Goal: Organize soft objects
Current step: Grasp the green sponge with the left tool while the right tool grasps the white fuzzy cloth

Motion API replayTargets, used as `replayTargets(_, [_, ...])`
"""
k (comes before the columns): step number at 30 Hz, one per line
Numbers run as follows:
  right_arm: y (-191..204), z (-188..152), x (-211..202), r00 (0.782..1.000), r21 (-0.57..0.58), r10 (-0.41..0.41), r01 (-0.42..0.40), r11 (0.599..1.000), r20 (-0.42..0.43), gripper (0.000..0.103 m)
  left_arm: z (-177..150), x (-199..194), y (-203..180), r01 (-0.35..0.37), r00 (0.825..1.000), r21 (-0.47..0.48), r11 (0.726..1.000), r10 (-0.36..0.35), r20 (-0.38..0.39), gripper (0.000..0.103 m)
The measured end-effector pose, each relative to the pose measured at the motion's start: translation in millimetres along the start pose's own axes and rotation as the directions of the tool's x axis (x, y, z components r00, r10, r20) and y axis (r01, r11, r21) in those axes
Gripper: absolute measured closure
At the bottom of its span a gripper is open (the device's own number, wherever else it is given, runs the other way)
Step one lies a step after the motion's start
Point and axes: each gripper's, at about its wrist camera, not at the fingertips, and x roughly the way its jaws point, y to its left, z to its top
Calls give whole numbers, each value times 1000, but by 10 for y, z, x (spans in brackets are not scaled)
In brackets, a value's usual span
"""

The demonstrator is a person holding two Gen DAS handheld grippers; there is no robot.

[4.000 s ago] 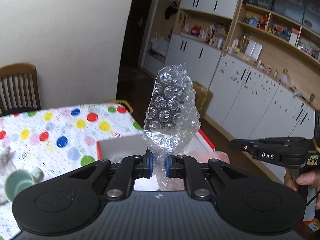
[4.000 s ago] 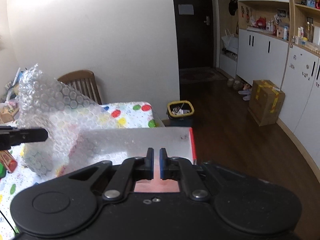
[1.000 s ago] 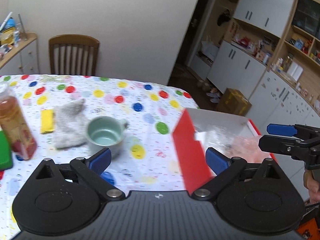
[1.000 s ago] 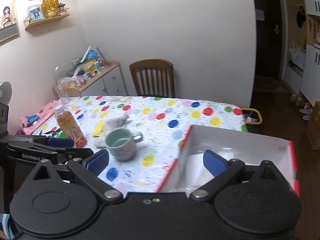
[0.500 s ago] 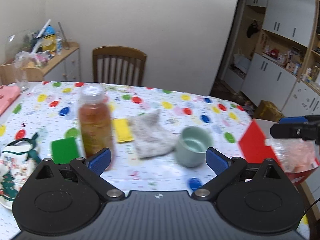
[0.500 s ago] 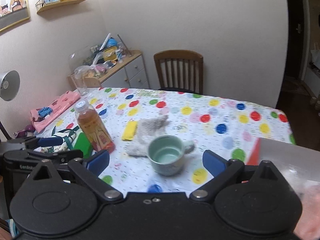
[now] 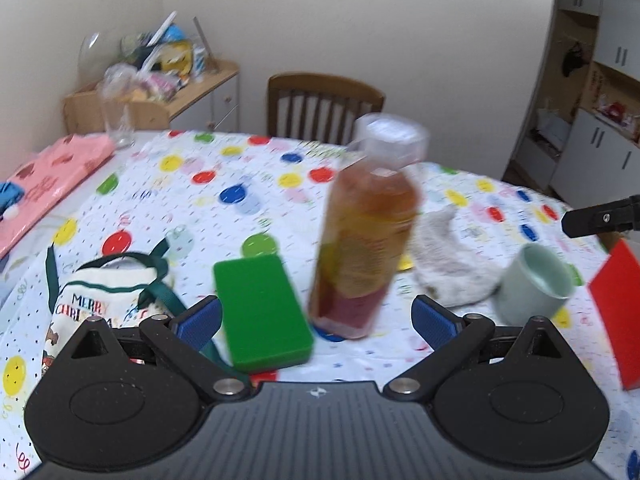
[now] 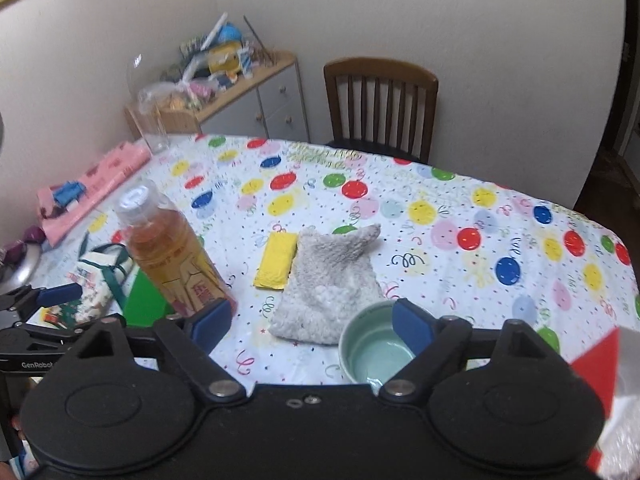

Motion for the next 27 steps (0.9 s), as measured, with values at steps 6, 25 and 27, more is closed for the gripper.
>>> replayTargets(6, [83,225,463,998,-40,-26,24,999,-53,22,-40,340,203,-40,998,-17,999,39,-47,1])
replayTargets(25, [49,396,1556,975,53,-79,92,994,-209,55,-215,1002,353,-109,986,-46,993,102,-134,4])
replayTargets(27, [44,390,1605,973,56,-86,100,993,-216,57,-232,1029,406,-107,985,-77,991,95,-147,10])
